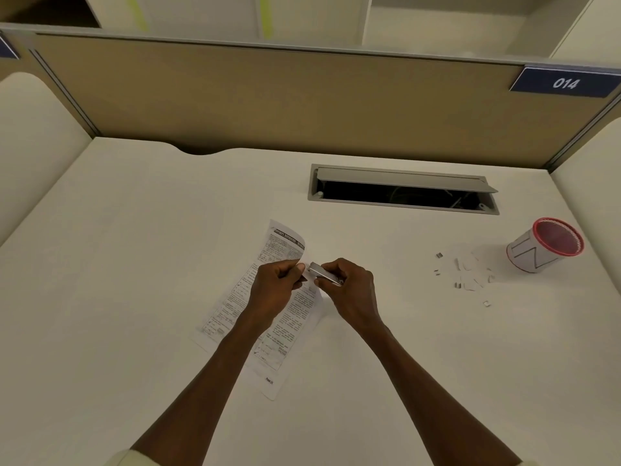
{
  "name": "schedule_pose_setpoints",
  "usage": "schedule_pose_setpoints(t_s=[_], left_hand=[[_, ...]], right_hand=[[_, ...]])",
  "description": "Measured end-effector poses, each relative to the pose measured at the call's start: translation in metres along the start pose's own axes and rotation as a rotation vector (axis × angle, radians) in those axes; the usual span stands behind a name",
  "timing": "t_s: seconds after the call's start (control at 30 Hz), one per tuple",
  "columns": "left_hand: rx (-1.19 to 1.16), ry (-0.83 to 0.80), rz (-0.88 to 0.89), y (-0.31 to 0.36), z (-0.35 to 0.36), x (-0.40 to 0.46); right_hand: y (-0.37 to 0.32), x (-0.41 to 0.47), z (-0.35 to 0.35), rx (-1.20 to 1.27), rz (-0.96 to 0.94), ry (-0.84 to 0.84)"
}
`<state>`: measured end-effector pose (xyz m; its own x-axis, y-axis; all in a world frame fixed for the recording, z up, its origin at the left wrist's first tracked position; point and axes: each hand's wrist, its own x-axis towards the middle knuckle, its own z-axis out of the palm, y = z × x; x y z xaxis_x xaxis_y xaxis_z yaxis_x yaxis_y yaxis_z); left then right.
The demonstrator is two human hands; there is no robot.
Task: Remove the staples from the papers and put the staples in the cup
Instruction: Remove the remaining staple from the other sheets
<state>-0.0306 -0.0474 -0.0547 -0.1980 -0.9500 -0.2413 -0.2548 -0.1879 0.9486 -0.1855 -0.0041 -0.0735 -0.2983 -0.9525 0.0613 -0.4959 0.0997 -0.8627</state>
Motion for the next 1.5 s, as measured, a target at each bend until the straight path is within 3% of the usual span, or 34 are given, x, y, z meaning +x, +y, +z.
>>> schedule_pose_setpoints(t_s=[0.3, 0.63, 0.83, 1.0, 1.27, 1.5], left_hand=[[-0.04, 0.011, -0.025, -0.003, 0.004, -0.001], [-0.17, 0.032, -0.112, -0.001, 0.002, -0.003], [0.009, 0.078, -0.04, 0.0, 0.008, -0.007], [-0.093, 0.058, -0.072, 0.0, 0.006, -0.005], [-0.273, -0.006, -0.207, -0.005, 0.002, -0.001], [-0.32, -0.025, -0.214, -0.002, 0.003, -0.004]], right_hand=[[-0.005, 0.0, -0.001, -0.015, -0.052, 0.003], [-0.001, -0.003, 0.004, 0.171, 0.045, -0.027], [0.001, -0.01, 0.009, -0.288, -0.267, 0.105], [-0.001, -0.005, 0.008, 0.206, 0.135, -0.035], [0.004, -0.004, 0.004, 0.126, 0.016, -0.062], [0.005, -0.002, 0.004, 0.19, 0.075, -0.086]])
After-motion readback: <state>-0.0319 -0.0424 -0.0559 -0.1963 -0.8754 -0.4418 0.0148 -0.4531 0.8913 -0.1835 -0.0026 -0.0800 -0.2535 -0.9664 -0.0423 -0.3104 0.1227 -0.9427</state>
